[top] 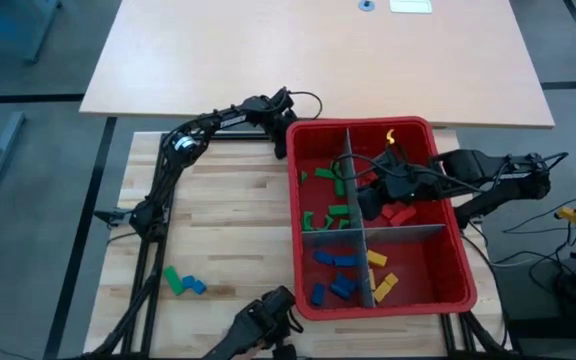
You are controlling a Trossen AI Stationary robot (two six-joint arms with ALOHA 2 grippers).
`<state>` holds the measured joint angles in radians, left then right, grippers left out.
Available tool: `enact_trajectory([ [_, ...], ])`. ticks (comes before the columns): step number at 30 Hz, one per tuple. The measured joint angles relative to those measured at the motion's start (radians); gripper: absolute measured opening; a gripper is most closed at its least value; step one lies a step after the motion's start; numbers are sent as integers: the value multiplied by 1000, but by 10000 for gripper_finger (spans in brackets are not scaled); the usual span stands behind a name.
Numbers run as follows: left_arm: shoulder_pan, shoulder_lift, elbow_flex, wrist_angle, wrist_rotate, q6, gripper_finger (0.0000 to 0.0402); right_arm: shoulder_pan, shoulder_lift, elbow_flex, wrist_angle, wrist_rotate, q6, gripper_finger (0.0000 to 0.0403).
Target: Sort blocks
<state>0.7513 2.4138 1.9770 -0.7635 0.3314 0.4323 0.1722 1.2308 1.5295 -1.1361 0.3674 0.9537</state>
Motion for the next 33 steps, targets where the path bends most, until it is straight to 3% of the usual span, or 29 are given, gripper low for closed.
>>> enact_trajectory([
  [15,19,-10,0,67,-2,-91,0,0,0,0,-94,0,1,0],
  [33,27,-11,-10,224,181,24,0,-3,0,0,-116,1,15,0],
])
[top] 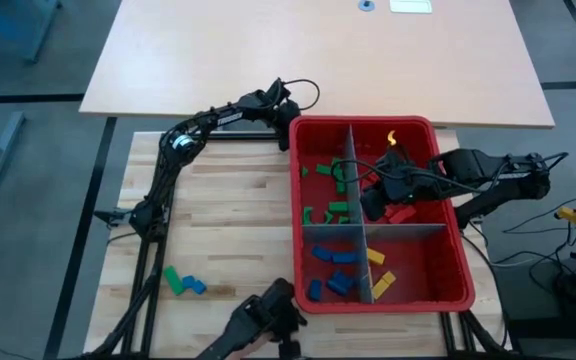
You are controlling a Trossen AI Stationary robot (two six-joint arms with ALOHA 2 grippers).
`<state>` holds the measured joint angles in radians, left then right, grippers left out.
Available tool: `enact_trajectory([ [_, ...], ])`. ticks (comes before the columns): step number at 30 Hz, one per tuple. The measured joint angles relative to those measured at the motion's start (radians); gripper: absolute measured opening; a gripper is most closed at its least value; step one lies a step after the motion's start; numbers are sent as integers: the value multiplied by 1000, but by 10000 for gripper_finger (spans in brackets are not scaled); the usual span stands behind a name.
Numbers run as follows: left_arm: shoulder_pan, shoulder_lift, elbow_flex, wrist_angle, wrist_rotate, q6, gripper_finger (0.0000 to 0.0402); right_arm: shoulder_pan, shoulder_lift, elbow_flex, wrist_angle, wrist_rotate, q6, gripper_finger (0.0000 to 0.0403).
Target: Sort blocks
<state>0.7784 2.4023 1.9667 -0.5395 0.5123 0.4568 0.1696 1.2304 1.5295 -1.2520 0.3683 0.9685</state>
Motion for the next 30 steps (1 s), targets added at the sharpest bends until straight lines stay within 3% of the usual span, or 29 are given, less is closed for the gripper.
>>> enact_trajectory([
  [4,-1,0,-7,0,54,31,0,0,0,0,0,0,2,0],
  [9,-9,-2,-31,-51,51,19,0,0,0,0,0,0,2,0],
  [15,-7,-28,-41,-116,-95,-79,0,0,-4,0,-2,1,-26,0],
  [20,24,-116,-39,-144,-181,-135,0,0,-6,0,-3,11,-30,0],
  [25,43,-210,-70,-262,-199,-145,0,0,-6,0,-1,30,-68,0],
  [30,34,-365,-196,-324,-215,-151,0,0,-6,0,1,73,-98,0],
])
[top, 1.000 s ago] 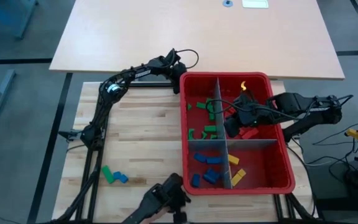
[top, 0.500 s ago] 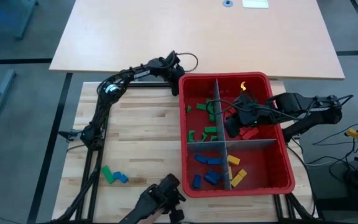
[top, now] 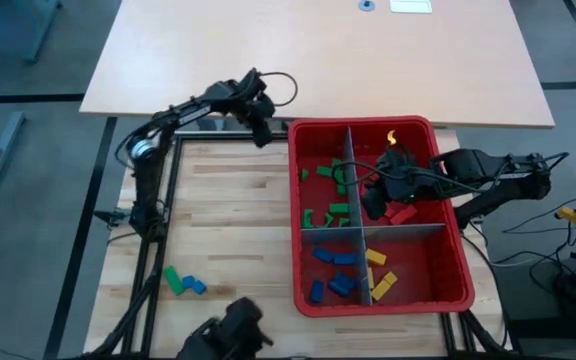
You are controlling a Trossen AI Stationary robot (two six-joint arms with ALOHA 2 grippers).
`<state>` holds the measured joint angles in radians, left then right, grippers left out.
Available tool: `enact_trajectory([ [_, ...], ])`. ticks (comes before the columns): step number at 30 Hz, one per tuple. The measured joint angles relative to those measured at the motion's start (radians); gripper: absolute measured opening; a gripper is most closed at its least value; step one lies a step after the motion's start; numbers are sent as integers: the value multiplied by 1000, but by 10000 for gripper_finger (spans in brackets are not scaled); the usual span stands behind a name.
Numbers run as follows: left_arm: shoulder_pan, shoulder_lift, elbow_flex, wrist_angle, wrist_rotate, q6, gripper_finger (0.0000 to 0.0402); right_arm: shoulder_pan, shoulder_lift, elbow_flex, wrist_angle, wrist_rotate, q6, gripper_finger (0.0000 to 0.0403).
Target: Sort blocks
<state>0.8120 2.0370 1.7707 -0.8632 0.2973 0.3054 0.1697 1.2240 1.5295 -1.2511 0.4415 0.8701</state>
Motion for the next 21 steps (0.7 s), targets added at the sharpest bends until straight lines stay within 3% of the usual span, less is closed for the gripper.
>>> enact_trajectory([
  [11,-131,-495,-578,347,64,-229,0,1,5,-1,-2,-7,-61,0],
  [14,-212,-591,-661,387,67,-282,0,1,7,-5,-1,-76,-87,0],
  [17,-309,-673,-720,387,-14,-334,0,10,35,-6,-1,-161,-111,0],
  [21,-441,-781,-789,375,-48,-443,0,22,88,-6,4,-196,-143,0],
])
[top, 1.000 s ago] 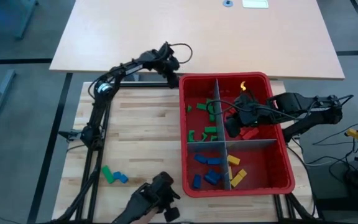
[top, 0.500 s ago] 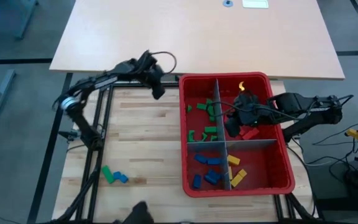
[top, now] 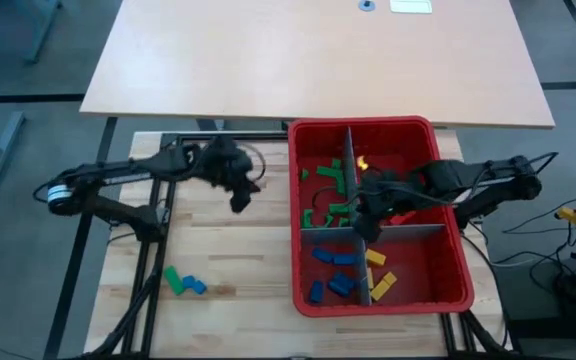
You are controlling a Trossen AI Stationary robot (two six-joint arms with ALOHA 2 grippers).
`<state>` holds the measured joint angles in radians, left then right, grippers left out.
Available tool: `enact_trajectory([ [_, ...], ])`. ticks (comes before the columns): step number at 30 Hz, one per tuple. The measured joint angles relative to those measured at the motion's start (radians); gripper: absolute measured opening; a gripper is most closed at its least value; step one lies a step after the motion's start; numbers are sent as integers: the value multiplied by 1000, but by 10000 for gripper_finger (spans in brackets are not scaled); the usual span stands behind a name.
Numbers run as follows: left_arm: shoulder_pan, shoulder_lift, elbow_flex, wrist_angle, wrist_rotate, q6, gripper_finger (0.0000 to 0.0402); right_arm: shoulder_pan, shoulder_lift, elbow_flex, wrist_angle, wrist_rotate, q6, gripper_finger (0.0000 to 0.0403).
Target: Sort blocks
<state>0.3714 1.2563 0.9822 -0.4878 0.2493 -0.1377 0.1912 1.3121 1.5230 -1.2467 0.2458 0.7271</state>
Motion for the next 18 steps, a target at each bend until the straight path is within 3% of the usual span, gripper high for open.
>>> enact_trajectory([
  [4,-159,-98,-64,-103,-62,-114,0,3,51,0,10,-15,-23,0],
  [9,-386,-198,-92,-408,-167,-309,0,7,70,0,59,-17,-49,0],
  [13,-565,-264,-92,-566,-131,-494,0,7,61,0,88,-9,-71,0],
  [18,-751,-319,-90,-605,-72,-666,0,7,43,0,85,8,-83,0],
])
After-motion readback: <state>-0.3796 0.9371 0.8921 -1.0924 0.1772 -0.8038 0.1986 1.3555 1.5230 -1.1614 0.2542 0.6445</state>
